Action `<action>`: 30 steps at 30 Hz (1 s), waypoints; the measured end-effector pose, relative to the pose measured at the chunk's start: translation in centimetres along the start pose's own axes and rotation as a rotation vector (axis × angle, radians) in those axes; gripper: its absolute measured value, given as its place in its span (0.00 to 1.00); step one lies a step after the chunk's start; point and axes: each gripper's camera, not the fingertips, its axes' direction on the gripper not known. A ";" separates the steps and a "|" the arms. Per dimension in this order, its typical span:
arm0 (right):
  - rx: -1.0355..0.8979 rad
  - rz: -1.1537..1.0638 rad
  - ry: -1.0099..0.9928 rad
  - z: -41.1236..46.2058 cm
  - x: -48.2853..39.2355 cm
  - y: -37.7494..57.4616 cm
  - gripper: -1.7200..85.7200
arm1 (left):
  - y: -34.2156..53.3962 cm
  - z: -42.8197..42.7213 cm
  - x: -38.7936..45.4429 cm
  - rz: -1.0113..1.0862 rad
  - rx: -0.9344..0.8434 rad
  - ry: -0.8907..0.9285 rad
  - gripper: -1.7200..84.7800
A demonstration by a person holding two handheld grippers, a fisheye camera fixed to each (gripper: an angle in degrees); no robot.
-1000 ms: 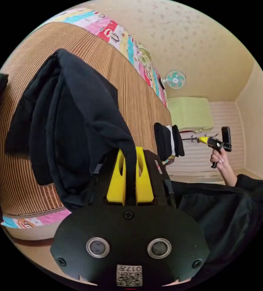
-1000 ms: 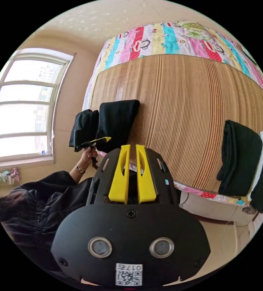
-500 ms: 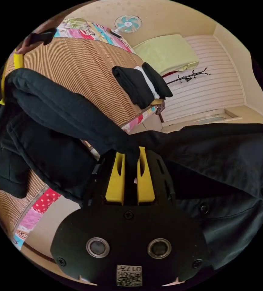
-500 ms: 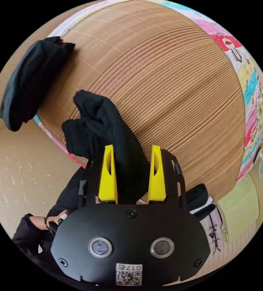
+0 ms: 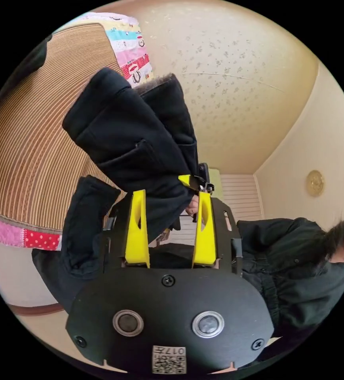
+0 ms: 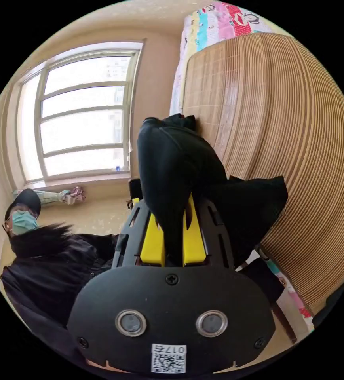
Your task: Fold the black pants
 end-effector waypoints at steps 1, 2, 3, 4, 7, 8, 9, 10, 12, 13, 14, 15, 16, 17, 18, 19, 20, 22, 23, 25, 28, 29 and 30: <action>-0.025 -0.110 -0.022 -0.3 -2.9 1.0 0.09 | -1.1 1.2 2.1 0.028 0.030 -0.009 0.28; -0.043 -0.166 -0.018 -0.4 -4.3 1.5 0.08 | -1.6 1.6 3.1 0.045 0.058 -0.007 0.28; -0.052 -0.265 0.036 -0.7 -7.2 2.6 0.08 | -2.3 2.2 5.2 0.068 0.107 0.009 0.28; -0.051 -0.345 0.114 -1.3 -9.9 3.5 0.07 | -2.9 3.0 7.2 0.083 0.132 0.032 0.29; 0.006 -0.504 0.177 -3.7 -15.0 6.3 0.06 | -3.8 5.3 12.6 0.140 0.120 0.071 0.30; 0.025 -0.516 0.163 -4.4 -15.6 6.8 0.06 | -3.8 5.7 13.7 0.154 0.110 0.055 0.30; 0.063 -0.531 0.133 -5.9 -16.6 7.9 0.06 | -3.6 6.4 16.1 0.199 0.108 0.019 0.27; 0.084 -0.553 0.122 -7.0 -17.5 9.1 0.05 | -3.3 6.8 18.4 0.260 0.115 0.013 0.23; 0.066 -0.613 0.154 -7.8 -19.1 11.1 0.05 | -3.1 8.0 21.6 0.311 0.100 -0.023 0.21; 0.041 -0.660 0.218 -7.5 -20.3 12.5 0.05 | -3.3 9.2 23.4 0.327 0.066 -0.084 0.23; 0.029 -0.679 0.257 -7.1 -20.9 13.2 0.05 | -3.4 10.1 24.3 0.337 0.042 -0.120 0.24; 0.015 -0.692 0.335 -6.1 -21.6 14.3 0.05 | -3.7 12.0 25.6 0.342 -0.015 -0.183 0.27; 0.014 -0.680 0.413 -5.0 -21.9 15.2 0.05 | -3.9 14.0 26.3 0.342 -0.071 -0.225 0.28; 0.016 -0.674 0.453 -4.3 -22.0 15.6 0.05 | -3.9 15.1 26.3 0.331 -0.102 -0.253 0.29; 0.021 -0.671 0.526 -3.2 -22.0 16.4 0.05 | -4.0 17.3 25.7 0.276 -0.177 -0.327 0.29; 0.006 -0.670 0.579 -1.9 -21.9 17.1 0.05 | -3.8 19.0 24.7 0.235 -0.231 -0.360 0.29; -0.007 -0.674 0.602 -1.3 -21.9 17.3 0.05 | -3.5 19.5 24.2 0.223 -0.235 -0.366 0.29; -0.105 -0.705 0.676 1.3 -22.0 18.1 0.05 | -2.3 20.2 21.9 0.140 -0.219 -0.374 0.27; -0.127 -0.710 0.682 1.8 -22.0 18.2 0.05 | -2.1 20.3 21.2 0.117 -0.220 -0.367 0.26; -0.173 -0.704 0.657 2.5 -21.8 18.6 0.06 | -1.5 20.4 18.3 0.022 -0.248 -0.270 0.23; -0.172 -0.706 0.604 1.6 -22.0 19.3 0.07 | -1.4 19.9 14.5 -0.074 -0.271 -0.077 0.16; -0.167 -0.705 0.590 1.2 -22.1 19.4 0.07 | -1.3 19.8 13.9 -0.085 -0.268 -0.037 0.15; -0.149 -0.703 0.556 0.4 -22.5 19.7 0.08 | -1.1 19.5 13.3 -0.089 -0.256 0.029 0.13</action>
